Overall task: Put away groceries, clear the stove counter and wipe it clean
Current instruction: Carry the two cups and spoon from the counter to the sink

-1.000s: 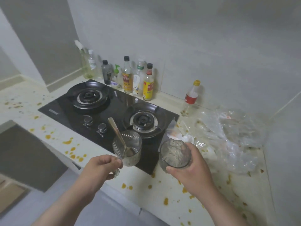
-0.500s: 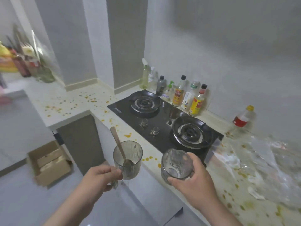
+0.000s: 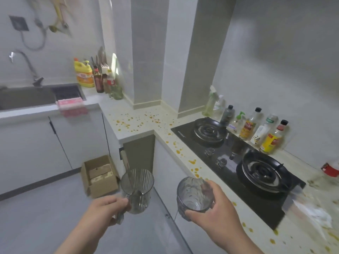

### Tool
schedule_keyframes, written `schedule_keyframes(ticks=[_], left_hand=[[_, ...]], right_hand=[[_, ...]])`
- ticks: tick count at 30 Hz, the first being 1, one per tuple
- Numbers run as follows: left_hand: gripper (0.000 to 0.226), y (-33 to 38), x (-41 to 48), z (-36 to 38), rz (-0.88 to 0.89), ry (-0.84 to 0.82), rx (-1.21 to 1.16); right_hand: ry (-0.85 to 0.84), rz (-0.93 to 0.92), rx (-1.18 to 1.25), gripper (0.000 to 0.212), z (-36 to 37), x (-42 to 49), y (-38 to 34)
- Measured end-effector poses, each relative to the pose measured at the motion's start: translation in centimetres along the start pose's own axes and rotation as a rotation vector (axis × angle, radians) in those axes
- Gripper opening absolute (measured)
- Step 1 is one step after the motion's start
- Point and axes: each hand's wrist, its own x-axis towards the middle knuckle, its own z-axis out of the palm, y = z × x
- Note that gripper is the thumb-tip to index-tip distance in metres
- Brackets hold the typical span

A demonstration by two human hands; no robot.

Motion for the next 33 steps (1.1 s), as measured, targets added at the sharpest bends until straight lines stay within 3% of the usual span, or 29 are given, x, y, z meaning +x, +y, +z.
schedule_keyframes(ticks=[7, 14, 17, 21, 24, 29, 33], left_hand=[[0.02, -0.1, -0.1, -6.1, -0.019, 0.101, -0.077], [0.02, 0.5, 3.0, -9.3, -0.038, 0.192, -0.136], [0.021, 1.4, 5.3, -10.1, -0.03, 0.215, -0.142], [0.02, 3.0, 9.2, -11.6, -0.029, 0.267, -0.155], [0.02, 4.5, 12.0, -12.9, -0.027, 0.283, -0.143], [0.042, 6.4, 16.4, -14.9, -0.026, 0.341, -0.137], [0.017, 7.1, 19.3, -16.5, -0.022, 0.384, -0.161]], right_hand=[[-0.106, -0.059, 0.021, 0.071, 4.7, 0.8, -4.9], [-0.198, -0.075, 0.016, 0.071, 8.7, 5.6, -7.2], [-0.227, -0.096, -0.002, 0.076, 10.8, 9.0, -7.6], [-0.284, -0.118, -0.026, 0.097, 13.9, 14.5, -8.3], [-0.322, -0.133, -0.006, 0.088, 16.0, 18.6, -9.5], [-0.389, -0.163, -0.002, 0.098, 19.5, 24.7, -11.5], [-0.442, -0.212, -0.005, 0.093, 21.7, 28.3, -13.6]])
